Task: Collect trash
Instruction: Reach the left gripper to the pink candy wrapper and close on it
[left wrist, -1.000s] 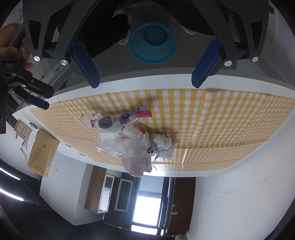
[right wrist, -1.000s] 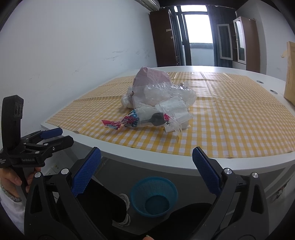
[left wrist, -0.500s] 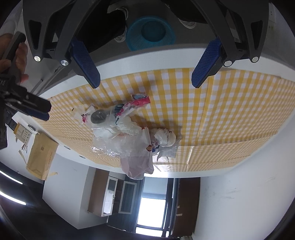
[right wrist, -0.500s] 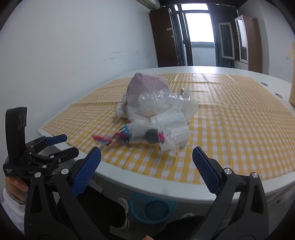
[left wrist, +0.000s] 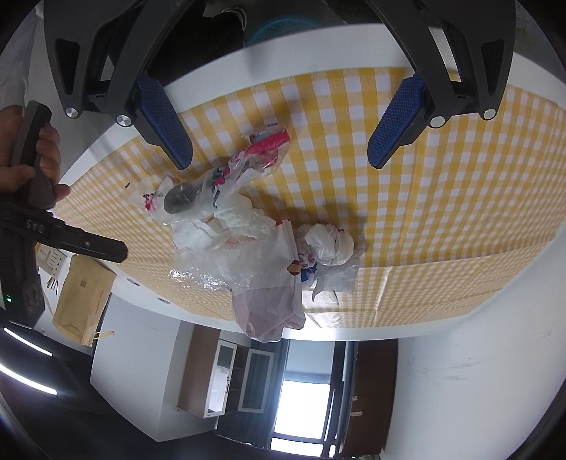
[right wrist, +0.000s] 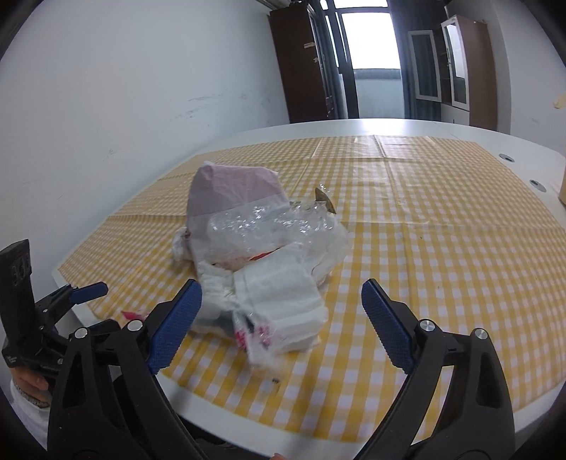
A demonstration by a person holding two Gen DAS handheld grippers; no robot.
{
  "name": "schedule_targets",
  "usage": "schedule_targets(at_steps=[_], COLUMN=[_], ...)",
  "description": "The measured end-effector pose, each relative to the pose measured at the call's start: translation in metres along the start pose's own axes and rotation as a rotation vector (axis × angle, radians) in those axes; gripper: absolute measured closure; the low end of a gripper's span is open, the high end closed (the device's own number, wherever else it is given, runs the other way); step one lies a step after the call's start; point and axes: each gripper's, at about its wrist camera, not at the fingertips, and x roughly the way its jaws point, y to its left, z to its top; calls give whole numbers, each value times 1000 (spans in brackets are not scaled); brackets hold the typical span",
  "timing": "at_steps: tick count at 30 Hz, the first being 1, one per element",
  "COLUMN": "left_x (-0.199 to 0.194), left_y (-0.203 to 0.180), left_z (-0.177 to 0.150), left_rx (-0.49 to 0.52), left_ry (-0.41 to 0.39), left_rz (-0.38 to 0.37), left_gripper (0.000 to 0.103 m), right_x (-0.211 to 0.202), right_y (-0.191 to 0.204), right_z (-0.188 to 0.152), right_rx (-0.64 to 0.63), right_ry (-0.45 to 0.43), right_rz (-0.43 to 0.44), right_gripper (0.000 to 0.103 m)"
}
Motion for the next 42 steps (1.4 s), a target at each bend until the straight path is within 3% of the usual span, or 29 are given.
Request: schedule_targets(at_steps=[20,23,26,28,30,35,42], left_x=[31,37,41,44,44,36,10], left_y=[-3,-6,-8,-9,-9,-8,7], left_z=[10,9,5,3,0,-3,-2], left_rx=[38,62,73,79,83,71,-3], left_ry=[54,78,100,116,115,97,39], left_rz=[-73,-84,-100,-112,-114,-134,-86], left_gripper=[16,27,46,64,70,79,85], right_x=[77,84,81,80,78,70,47], right_y=[-23,-25,-21,-18,-14,-6,-1], right_z=[54,53,51,52,51,51,58], right_rx=[-10,-1,-16,-31,-47,-64,-61], right_ry=[98,114,114,111,105,79,18], right_rz=[-11,-2,5,5,3,7,3], right_gripper=[55,66,76,87,103,103,103])
